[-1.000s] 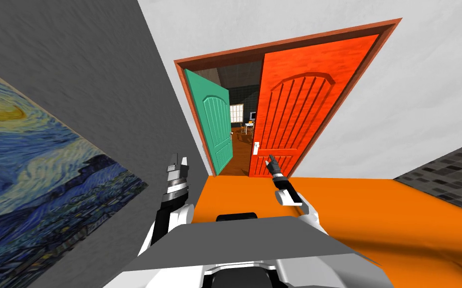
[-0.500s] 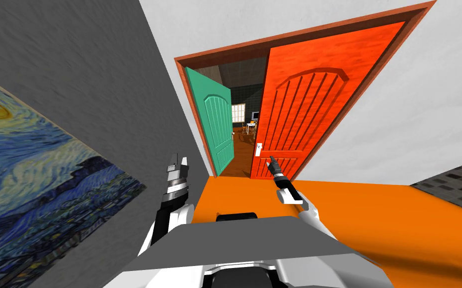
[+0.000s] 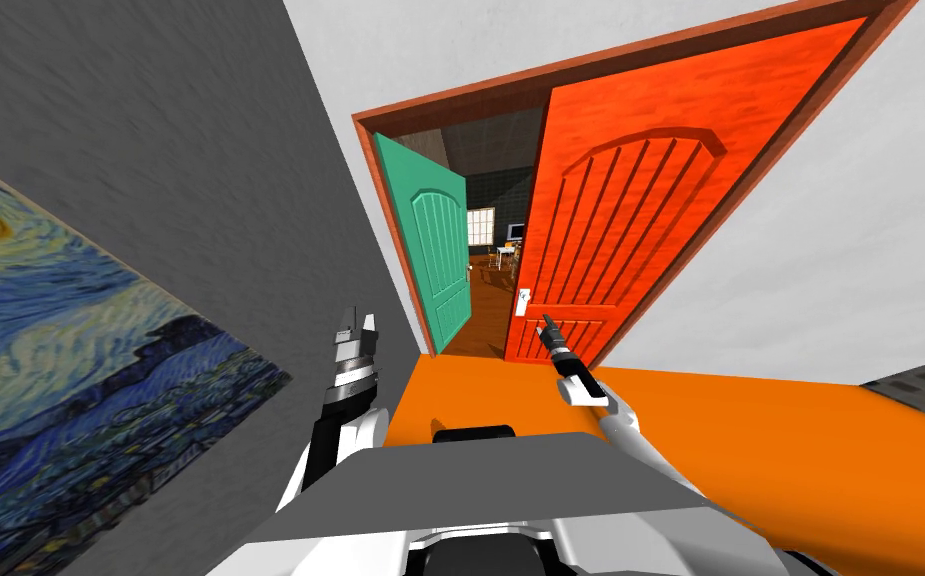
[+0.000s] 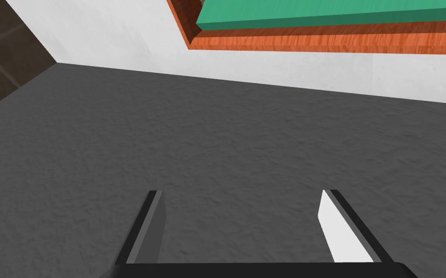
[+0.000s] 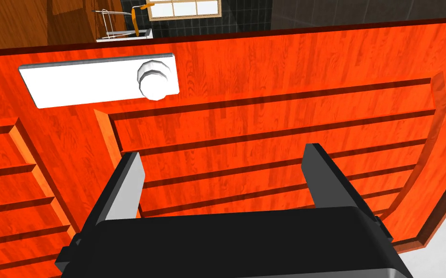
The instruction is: Push the door open
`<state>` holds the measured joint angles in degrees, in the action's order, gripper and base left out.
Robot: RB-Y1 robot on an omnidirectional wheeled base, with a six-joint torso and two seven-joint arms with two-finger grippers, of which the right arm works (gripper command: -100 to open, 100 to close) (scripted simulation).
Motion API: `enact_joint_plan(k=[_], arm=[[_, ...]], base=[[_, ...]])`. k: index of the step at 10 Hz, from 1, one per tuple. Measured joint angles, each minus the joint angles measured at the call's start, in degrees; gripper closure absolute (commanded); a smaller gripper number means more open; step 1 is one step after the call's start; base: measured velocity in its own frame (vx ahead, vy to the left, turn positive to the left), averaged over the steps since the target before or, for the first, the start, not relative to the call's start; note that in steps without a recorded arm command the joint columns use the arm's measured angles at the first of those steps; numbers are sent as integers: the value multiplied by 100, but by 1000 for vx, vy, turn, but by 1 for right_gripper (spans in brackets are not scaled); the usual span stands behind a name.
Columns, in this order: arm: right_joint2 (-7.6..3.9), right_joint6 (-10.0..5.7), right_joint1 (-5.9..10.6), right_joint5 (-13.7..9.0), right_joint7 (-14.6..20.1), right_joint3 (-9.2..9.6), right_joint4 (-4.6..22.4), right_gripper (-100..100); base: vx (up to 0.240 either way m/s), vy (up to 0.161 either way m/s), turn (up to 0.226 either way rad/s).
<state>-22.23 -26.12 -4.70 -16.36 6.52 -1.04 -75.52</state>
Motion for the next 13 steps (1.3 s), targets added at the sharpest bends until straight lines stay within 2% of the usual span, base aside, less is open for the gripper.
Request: enact_joint_plan(k=[2, 4, 10, 13], arm=[[-95, -14, 46, -48, 77, 2, 233, -100], [-157, -45, 160, -80, 120, 12, 493, -100], [-513, -130, 520, -247, 384, 38, 1384, -100], [-637, -134, 678, -318, 473, 41, 1758, -100]], base=[[51, -18, 29], [61, -2, 50], [83, -11, 41], [90, -10, 33]])
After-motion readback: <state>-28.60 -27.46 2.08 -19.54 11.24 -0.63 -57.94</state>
